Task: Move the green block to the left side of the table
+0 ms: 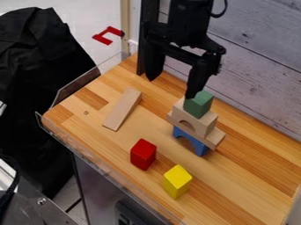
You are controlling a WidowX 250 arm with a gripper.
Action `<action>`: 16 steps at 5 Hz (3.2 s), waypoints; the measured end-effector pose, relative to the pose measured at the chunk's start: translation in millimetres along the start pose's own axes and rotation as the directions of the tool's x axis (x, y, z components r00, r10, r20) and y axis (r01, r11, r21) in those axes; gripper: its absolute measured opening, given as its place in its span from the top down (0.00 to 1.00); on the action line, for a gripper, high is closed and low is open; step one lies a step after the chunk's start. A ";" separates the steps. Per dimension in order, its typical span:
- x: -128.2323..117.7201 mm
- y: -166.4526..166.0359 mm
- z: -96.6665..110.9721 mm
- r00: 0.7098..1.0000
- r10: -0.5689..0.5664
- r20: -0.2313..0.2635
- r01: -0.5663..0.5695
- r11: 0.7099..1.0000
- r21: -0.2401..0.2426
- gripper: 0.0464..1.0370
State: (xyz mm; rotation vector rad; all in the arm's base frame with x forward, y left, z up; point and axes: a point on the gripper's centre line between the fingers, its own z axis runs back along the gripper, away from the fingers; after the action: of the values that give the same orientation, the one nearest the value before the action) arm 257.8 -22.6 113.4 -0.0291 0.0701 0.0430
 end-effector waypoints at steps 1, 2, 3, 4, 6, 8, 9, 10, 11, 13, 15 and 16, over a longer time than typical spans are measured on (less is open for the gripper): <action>-2.2 -0.1 -8.4 0.999 0.000 -0.034 0.000 1.000 0.002 0.04; 0.9 -5.3 -9.2 1.000 -0.027 -0.014 0.026 0.999 -0.033 0.04; 5.4 -10.3 -15.2 0.998 -0.062 0.015 0.063 0.992 -0.110 0.04; 9.0 -10.4 -23.0 0.998 -0.069 -0.006 0.068 0.991 -0.118 0.04; 26.4 -14.5 -36.9 0.997 -0.065 -0.031 0.063 0.996 -0.066 0.04; 32.8 -19.9 -42.3 0.996 -0.070 -0.052 0.069 0.998 -0.014 0.04; 31.8 -20.4 -48.7 0.996 -0.058 -0.074 0.058 0.998 -0.002 0.04; 34.5 -19.8 -50.6 0.997 -0.044 -0.064 0.044 0.999 -0.002 0.09; 36.1 -18.0 -53.0 0.999 -0.017 -0.049 0.017 1.000 -0.014 0.30; 36.4 -18.4 -53.9 0.999 0.001 -0.046 -0.002 1.000 -0.025 0.51; 47.3 18.3 -33.8 0.991 0.131 0.016 -0.130 0.990 -0.045 0.52; 56.9 46.3 -26.8 0.979 0.198 0.046 -0.195 0.979 -0.051 0.52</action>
State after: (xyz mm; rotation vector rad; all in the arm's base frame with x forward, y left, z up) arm 310.5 25.2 81.3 -0.0669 0.0209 0.2432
